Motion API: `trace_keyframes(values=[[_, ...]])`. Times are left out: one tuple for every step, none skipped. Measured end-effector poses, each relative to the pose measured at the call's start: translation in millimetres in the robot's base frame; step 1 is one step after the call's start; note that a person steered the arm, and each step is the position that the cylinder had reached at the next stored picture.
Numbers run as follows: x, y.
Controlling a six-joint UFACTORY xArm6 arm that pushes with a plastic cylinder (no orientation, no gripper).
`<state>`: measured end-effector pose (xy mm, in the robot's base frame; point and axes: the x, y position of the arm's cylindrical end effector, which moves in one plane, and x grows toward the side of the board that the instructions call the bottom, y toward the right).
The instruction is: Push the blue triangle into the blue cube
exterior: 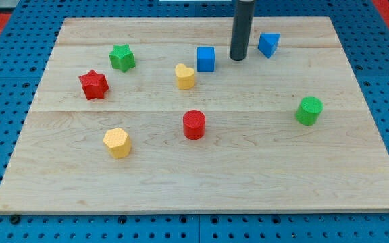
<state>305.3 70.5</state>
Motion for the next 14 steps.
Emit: trace_keyframes(values=[[2.5,-18.2],[2.4,-30.9],[2.4,-40.4],[-26.1,-3.7],[-85.9,15.5],[-75.6,106.9],[-25.2,103.0],[-9.0,33.6],[-27.8,32.8],[-55.2,60.6],[-85.3,42.8],[-72.0,-2.1],[-18.2,10.8],[-14.1,30.5]])
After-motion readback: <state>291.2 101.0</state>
